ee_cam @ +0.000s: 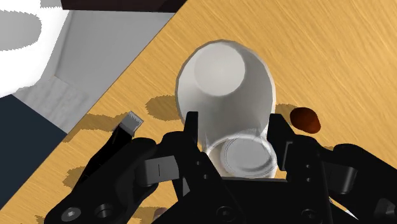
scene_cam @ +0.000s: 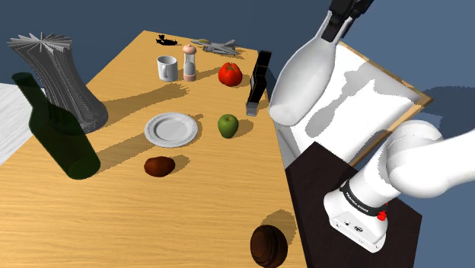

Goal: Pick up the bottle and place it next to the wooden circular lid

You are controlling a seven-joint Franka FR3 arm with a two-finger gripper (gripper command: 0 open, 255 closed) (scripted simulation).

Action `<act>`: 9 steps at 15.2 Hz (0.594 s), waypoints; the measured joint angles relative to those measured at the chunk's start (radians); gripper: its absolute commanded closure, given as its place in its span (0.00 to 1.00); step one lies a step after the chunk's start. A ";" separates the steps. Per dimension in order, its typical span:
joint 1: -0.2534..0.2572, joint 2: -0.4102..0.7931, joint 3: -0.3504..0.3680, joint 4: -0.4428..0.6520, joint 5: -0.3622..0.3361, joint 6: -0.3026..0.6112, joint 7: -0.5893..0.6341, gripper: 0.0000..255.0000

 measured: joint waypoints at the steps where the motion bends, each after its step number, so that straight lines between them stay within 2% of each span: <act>1: 0.006 -0.015 0.015 -0.002 0.012 -0.011 0.020 1.00; 9: 0.044 -0.124 0.106 0.070 0.102 -0.172 0.164 1.00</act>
